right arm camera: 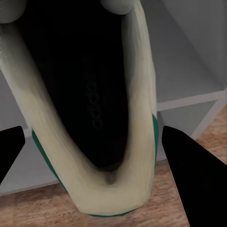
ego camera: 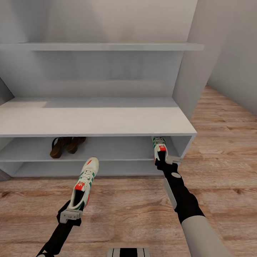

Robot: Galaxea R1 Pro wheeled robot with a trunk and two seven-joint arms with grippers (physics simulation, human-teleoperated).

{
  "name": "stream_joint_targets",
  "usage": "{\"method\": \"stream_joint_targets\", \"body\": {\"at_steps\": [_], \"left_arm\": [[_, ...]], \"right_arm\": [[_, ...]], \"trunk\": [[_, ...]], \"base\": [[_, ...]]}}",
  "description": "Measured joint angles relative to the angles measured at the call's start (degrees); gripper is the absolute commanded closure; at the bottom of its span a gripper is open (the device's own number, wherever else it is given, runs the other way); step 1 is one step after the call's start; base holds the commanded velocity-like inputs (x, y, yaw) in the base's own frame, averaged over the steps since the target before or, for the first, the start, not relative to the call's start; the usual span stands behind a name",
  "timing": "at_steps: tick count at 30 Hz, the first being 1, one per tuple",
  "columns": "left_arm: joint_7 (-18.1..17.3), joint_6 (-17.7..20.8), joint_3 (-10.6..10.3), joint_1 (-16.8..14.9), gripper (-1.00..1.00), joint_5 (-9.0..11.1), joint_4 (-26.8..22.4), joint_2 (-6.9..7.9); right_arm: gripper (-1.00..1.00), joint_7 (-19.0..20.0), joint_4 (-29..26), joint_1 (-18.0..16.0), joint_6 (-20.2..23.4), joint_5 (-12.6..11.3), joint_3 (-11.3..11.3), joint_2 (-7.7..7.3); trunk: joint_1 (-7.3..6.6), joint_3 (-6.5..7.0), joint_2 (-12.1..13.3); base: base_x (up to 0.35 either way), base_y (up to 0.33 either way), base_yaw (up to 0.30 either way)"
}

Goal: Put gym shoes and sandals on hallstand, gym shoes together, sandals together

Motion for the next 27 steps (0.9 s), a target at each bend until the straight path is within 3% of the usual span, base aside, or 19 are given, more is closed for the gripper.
{"method": "stream_joint_targets", "body": {"at_steps": [11,22,27], "left_arm": [[0.00,-0.25,-0.52,0.04,1.00,-0.30,0.00,0.02],[0.07,-0.47,-0.64,0.08,1.00,-4.60,0.37,-0.29],[0.08,-0.50,-0.65,0.07,1.00,-5.40,0.46,-0.36]], "right_arm": [[1.00,0.00,0.07,0.00,0.00,0.02,0.00,-0.01],[1.00,0.00,-0.35,-0.06,2.36,0.07,0.00,0.00],[1.00,0.00,-0.41,-0.17,3.30,0.10,0.00,0.00]], "trunk": [[0.00,0.00,0.00],[0.00,0.00,0.00],[0.00,0.00,0.00]], "base": [[0.003,0.000,0.000],[0.000,0.000,0.000],[0.000,0.000,0.000]]}}
